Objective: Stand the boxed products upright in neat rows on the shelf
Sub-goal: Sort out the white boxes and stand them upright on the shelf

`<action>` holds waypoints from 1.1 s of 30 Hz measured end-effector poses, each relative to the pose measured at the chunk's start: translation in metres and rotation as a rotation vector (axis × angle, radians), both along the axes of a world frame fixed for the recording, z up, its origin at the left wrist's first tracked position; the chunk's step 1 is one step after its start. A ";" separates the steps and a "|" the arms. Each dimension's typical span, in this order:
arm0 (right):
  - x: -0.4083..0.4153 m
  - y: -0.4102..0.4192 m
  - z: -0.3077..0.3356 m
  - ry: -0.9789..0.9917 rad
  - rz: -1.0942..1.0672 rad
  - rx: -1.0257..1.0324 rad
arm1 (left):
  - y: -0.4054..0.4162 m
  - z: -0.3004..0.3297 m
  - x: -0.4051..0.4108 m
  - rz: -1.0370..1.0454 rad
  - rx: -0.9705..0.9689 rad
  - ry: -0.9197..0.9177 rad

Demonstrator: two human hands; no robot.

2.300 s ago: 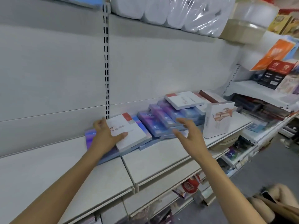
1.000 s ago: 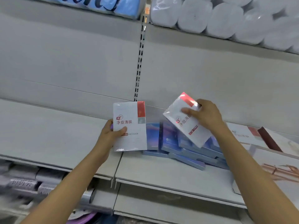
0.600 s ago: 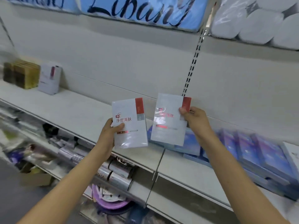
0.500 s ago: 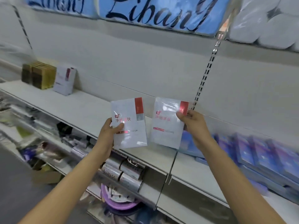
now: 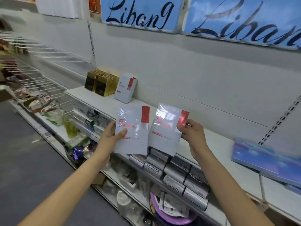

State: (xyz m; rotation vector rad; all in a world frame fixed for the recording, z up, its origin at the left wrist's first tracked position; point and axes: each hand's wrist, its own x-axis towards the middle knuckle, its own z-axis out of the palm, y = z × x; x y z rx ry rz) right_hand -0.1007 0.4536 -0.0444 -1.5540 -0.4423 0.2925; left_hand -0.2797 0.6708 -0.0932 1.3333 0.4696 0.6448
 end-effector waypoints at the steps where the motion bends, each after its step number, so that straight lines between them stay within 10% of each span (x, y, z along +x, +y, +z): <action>1: -0.006 0.016 -0.001 -0.003 0.005 0.002 | 0.015 -0.001 -0.007 0.004 -0.007 0.007; 33: 0.133 0.364 -0.038 -0.112 0.002 -0.014 | 0.302 -0.019 0.120 -0.012 -0.044 0.045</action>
